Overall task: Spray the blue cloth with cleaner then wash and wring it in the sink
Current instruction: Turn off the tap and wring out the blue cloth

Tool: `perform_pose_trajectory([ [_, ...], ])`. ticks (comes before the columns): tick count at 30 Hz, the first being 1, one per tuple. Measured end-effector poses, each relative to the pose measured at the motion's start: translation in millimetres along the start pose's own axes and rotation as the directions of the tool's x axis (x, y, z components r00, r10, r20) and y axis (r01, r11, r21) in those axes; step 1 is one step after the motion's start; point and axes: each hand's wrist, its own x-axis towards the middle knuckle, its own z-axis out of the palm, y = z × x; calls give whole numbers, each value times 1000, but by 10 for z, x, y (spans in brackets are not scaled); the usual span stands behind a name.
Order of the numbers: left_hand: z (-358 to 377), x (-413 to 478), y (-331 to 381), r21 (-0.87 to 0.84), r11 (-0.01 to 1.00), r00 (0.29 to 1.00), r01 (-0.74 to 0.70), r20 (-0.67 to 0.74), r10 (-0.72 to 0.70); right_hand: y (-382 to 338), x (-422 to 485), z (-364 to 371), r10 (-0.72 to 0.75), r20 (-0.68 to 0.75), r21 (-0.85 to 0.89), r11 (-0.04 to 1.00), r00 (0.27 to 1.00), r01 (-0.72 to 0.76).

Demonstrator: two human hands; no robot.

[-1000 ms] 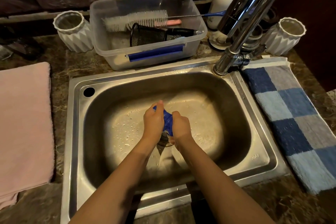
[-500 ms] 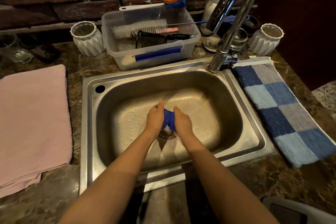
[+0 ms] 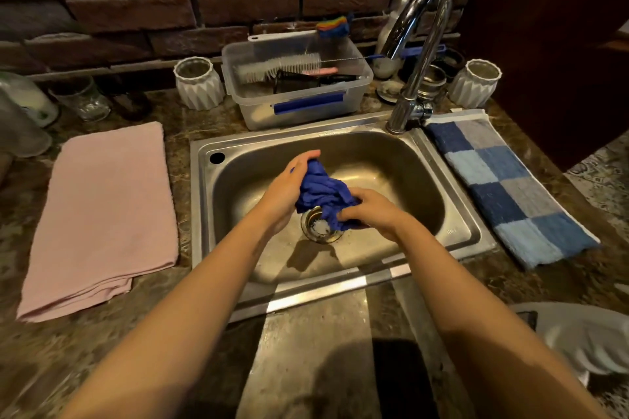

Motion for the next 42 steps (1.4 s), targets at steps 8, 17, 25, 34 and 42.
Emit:
perform_pose_trajectory([
  [8,-307,-474,109,364,925,964,108,191,-188,-116,-598,-11,-194,-349,115,962,917,248],
  [17,-499,-926,344,680,669,953,-302,215,212,-304,-1055,52,-344,-525,-217,938,778,269],
  [25,-556,-1426,635,582,726,920,-367,114,374,-569,-1542,71,-416,-521,-120,900,745,418],
  [34,-603,-2413,427,646,690,940,-326,146,307,-134,-2287,92,-423,-183,-171,903,887,395],
  [42,-368,-3203,-787,466,865,974,186,32,-226,1120,-2421,221,-18,163,-171,984,986,46],
])
